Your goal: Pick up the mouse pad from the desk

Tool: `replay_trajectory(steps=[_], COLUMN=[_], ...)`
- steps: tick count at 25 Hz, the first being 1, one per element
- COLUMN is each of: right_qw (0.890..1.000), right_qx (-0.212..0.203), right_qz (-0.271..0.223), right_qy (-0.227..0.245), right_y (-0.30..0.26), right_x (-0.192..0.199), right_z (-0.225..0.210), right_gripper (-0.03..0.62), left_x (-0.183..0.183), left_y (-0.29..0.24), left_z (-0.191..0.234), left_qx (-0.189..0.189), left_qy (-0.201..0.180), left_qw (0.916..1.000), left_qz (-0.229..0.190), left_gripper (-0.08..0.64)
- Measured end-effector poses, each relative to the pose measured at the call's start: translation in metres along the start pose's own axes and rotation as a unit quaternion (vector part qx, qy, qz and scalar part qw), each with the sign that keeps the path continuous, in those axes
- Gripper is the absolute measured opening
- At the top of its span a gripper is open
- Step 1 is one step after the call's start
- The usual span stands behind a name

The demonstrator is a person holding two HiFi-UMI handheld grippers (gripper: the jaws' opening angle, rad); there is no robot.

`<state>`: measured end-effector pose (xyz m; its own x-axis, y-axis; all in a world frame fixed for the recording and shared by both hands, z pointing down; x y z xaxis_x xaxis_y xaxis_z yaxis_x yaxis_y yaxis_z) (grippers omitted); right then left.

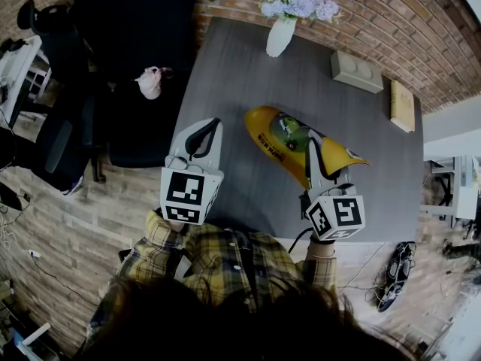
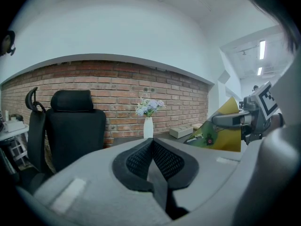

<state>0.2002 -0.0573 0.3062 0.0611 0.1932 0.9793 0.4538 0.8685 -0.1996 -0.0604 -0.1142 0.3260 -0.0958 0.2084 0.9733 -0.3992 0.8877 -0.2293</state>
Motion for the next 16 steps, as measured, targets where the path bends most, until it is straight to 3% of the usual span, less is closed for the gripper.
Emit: replay_trajectory(steps=[16], right_qw=[1.000], right_qx=[-0.001], right_qz=[0.003], right_qy=[-0.003], right_y=[-0.0022], right_x=[0.0032], right_z=[0.0007], right_gripper=[0.014], left_x=[0.0045], left_y=[-0.0013], left_z=[0.0029], left_qx=[-0.001], left_qy=[0.002], left_qw=[1.0000], left_qz=[0.007], left_gripper=[-0.005])
Point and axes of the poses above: the fingertips, and each gripper's own axes: y backward along the fingers, z to its left, x out of its underside, the point moved 8 cm from there along y, backward along the fingers, and after that the axes turned 9 degrees about -x, right-handed, at the moved point
